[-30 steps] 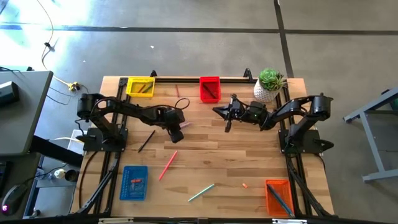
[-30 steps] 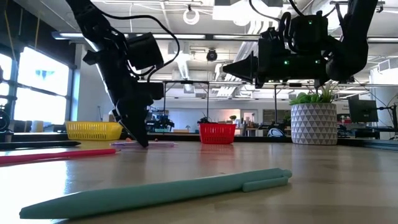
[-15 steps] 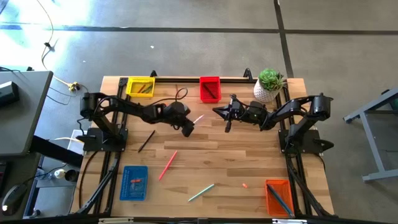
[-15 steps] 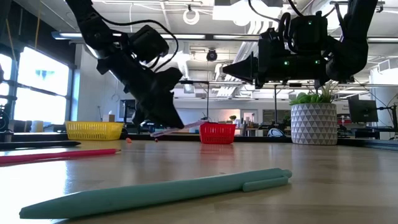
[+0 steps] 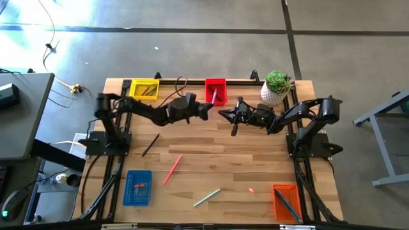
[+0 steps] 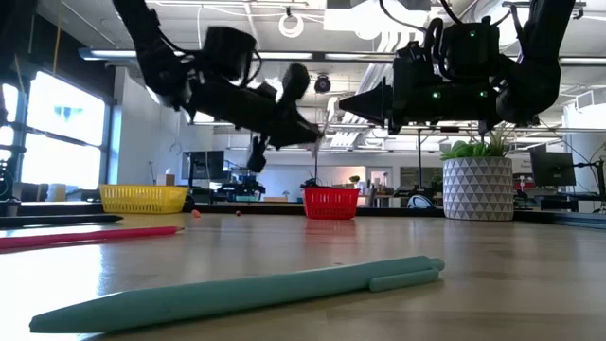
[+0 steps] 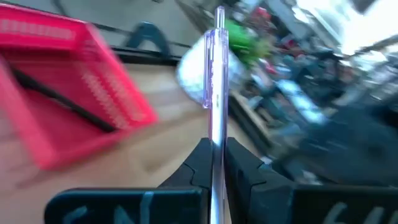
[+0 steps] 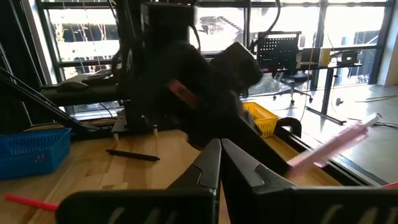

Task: Sort crayons/erasers/pens/pencils in bins
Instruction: Put the purple pen into the red bin

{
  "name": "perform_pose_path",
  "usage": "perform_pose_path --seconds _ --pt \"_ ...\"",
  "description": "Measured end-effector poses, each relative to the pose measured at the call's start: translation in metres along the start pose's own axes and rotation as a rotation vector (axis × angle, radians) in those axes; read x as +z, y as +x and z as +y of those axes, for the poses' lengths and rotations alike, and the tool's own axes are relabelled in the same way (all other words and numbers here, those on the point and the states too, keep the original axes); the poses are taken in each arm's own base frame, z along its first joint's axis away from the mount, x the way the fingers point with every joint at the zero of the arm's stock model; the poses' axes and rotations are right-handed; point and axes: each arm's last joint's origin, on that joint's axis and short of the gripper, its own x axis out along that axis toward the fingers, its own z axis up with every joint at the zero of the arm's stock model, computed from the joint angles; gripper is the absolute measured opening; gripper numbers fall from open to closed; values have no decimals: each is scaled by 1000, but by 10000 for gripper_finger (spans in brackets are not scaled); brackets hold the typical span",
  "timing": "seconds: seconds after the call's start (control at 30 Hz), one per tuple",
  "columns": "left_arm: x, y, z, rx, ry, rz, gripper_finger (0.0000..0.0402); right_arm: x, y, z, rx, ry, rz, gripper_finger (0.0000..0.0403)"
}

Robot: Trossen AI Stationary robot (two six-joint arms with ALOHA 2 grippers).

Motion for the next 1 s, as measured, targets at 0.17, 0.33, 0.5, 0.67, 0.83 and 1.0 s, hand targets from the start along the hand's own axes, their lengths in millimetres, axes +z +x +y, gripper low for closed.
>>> perform_pose_path --seconds 0.17,0.33,0.5,0.67,0.83,1.0 --pt "10 29 2 88 73 -91 4 1 0 3 12 0 -14 0" --pt "41 46 1 135 200 -100 3 3 0 6 23 -2 -34 0" --pt "56 50 10 134 299 -49 2 3 0 7 38 -1 -30 0" --pt "47 41 19 91 356 -22 1 -1 -2 7 15 4 75 0" --pt "30 20 26 -83 386 -92 1 4 -13 6 -110 33 241 0" --pt "14 -11 33 -286 427 -167 0 19 -15 32 -234 25 506 0"
